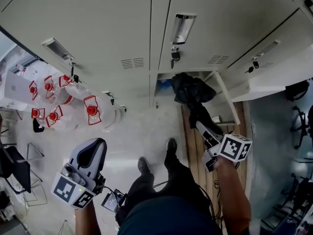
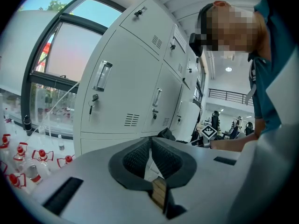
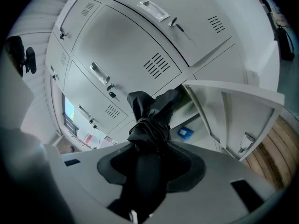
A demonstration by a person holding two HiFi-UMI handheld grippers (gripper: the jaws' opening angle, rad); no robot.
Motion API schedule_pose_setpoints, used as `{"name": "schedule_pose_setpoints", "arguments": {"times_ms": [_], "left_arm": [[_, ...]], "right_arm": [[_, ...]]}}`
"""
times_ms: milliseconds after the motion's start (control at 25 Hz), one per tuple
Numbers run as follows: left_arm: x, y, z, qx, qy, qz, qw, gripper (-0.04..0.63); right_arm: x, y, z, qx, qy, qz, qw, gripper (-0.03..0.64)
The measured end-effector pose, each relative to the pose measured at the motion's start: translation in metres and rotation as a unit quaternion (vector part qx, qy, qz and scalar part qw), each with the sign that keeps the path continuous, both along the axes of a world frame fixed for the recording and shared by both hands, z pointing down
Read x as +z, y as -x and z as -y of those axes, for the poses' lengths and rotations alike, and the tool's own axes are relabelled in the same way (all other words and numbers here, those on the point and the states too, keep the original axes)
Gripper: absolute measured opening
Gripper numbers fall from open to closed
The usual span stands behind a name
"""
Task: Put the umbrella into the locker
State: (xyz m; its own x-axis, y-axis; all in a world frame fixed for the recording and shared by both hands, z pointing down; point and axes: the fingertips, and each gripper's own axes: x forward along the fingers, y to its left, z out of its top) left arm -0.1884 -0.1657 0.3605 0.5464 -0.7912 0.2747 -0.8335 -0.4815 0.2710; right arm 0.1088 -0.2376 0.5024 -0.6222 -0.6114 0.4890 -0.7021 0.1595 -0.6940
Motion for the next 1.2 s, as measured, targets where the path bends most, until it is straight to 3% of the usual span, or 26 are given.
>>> {"name": "schedule_pose_setpoints", "arguments": {"times_ms": [480, 1200], "left_arm": [[0.025, -0.008, 0.002, -0.001, 0.022, 0.001, 0.9998, 0.034], [0.067, -0.006, -0.001, -0.016, 0.058, 0.002, 0.9982, 0.034]], "right_arm": [[0.055, 0.002, 0.018, -0.006, 0.023, -0.008, 1.000, 0.183], [0.138, 0.025, 0.096, 0.008, 0.036, -0.036, 0.999, 0.183]]}}
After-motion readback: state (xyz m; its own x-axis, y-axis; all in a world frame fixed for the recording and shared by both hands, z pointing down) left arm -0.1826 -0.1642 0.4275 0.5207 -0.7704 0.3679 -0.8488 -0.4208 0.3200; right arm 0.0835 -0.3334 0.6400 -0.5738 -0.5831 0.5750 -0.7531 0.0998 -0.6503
